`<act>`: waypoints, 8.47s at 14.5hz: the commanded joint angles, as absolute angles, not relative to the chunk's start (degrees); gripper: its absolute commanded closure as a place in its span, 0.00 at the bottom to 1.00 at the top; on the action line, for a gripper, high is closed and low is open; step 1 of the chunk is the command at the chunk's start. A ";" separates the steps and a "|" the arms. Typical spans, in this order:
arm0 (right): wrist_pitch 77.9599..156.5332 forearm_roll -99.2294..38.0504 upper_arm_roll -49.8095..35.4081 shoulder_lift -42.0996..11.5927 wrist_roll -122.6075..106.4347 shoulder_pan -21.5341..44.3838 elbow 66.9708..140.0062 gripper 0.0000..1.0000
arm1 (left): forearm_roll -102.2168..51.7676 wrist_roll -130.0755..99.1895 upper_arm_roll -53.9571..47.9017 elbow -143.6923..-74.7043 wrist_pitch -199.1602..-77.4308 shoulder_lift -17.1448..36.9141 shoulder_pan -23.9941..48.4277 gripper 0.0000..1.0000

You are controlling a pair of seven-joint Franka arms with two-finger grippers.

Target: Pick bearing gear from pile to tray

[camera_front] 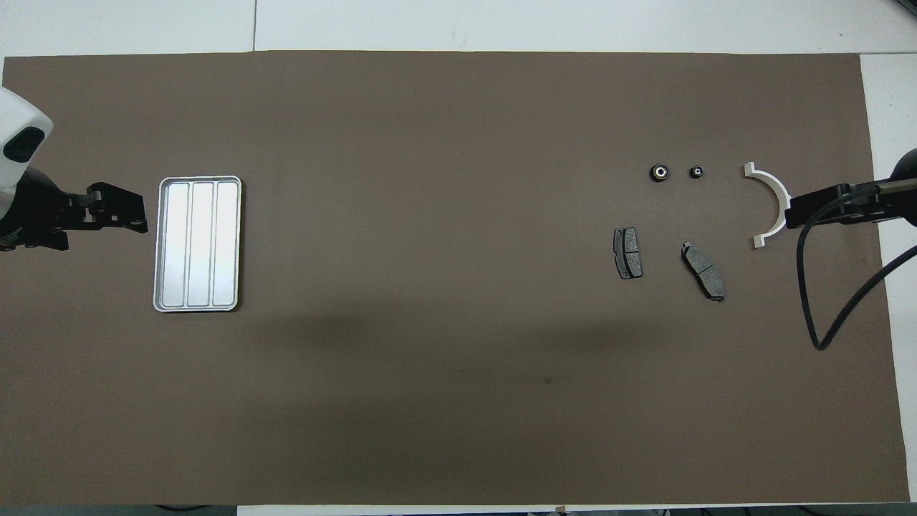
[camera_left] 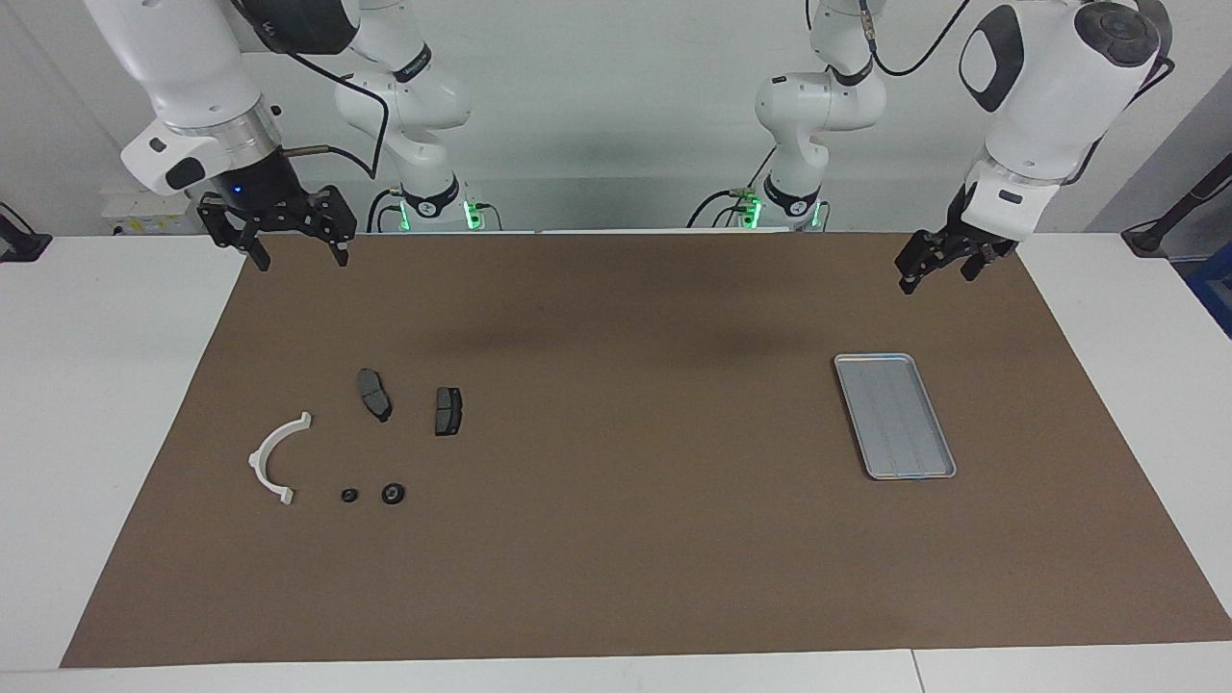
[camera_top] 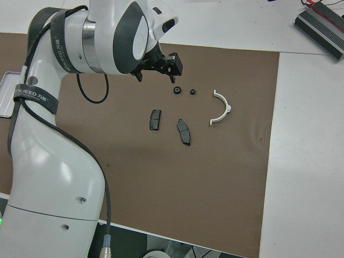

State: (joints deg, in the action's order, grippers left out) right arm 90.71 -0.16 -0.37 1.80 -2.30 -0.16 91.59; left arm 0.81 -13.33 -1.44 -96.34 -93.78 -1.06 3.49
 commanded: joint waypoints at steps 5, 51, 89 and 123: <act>90.00 0.00 -0.79 2.90 -1.67 -0.53 92.46 0.00 | 0.18 -12.92 -1.23 -96.50 -92.90 -2.02 3.52 0.00; 128.06 2.81 -0.88 -36.12 12.83 2.11 89.91 0.05 | 0.18 -12.83 -1.23 -96.50 -92.90 -2.02 3.60 0.00; 108.43 -2.12 -4.39 -37.60 81.11 38.22 68.82 1.00 | 0.18 -12.83 -1.23 -96.50 -92.90 -2.02 3.60 0.00; 113.09 2.90 -4.04 -25.93 -6.06 -0.69 85.05 0.00 | 0.18 -12.83 -1.23 -96.59 -92.90 -2.02 3.52 0.00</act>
